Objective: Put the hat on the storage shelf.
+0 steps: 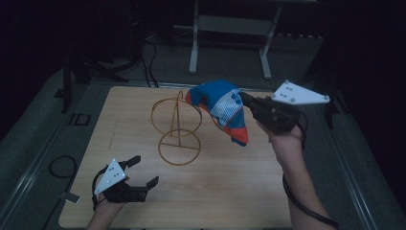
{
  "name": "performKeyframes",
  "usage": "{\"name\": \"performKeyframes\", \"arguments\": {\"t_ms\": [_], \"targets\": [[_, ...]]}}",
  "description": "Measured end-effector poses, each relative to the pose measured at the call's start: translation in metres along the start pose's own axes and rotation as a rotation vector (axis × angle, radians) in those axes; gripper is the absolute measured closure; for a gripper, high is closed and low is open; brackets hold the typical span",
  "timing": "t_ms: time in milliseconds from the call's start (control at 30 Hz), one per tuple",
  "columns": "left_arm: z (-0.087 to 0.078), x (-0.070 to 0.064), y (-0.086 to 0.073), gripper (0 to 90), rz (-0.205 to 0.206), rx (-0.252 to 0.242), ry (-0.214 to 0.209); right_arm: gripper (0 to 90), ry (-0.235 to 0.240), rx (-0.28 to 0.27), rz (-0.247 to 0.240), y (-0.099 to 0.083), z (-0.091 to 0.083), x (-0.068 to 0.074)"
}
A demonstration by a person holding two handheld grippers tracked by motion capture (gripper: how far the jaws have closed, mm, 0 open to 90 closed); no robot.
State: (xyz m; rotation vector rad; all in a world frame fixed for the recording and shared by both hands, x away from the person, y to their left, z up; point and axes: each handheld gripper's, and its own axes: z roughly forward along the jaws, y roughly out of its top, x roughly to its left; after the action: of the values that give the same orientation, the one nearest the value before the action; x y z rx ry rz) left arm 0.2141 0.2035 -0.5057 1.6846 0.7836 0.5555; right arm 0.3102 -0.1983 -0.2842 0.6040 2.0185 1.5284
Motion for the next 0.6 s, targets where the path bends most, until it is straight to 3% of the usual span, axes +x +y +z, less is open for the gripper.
{"name": "performKeyframes", "arguments": {"t_ms": [67, 133, 200, 233, 267, 500, 600], "targets": [[-0.002, 0.001, -0.013, 7.3, -0.019, 0.006, 0.018, 90.0, -0.014, 0.0, -0.011, 0.016, 0.016, -0.001], [-0.002, 0.001, -0.017, 7.3, -0.026, 0.007, 0.023, 90.0, -0.018, 0.0, -0.013, 0.019, 0.02, 0.0], [-0.004, 0.001, -0.025, 7.3, -0.027, 0.005, 0.042, 90.0, -0.042, 0.012, -0.036, 0.033, 0.04, 0.003], [-0.004, 0.001, -0.029, 7.3, -0.03, 0.001, 0.057, 90.0, -0.042, 0.012, -0.036, 0.033, 0.04, 0.003], [-0.004, 0.001, -0.031, 7.3, -0.034, -0.002, 0.062, 90.0, -0.045, 0.027, -0.047, 0.04, 0.055, 0.008], [-0.006, 0.006, -0.04, 7.3, -0.038, -0.007, 0.1, 90.0, -0.011, 0.064, -0.077, 0.052, 0.106, 0.034], [-0.008, 0.008, -0.042, 7.3, -0.047, -0.009, 0.106, 90.0, 0.016, 0.078, -0.086, 0.052, 0.12, 0.044]]}}
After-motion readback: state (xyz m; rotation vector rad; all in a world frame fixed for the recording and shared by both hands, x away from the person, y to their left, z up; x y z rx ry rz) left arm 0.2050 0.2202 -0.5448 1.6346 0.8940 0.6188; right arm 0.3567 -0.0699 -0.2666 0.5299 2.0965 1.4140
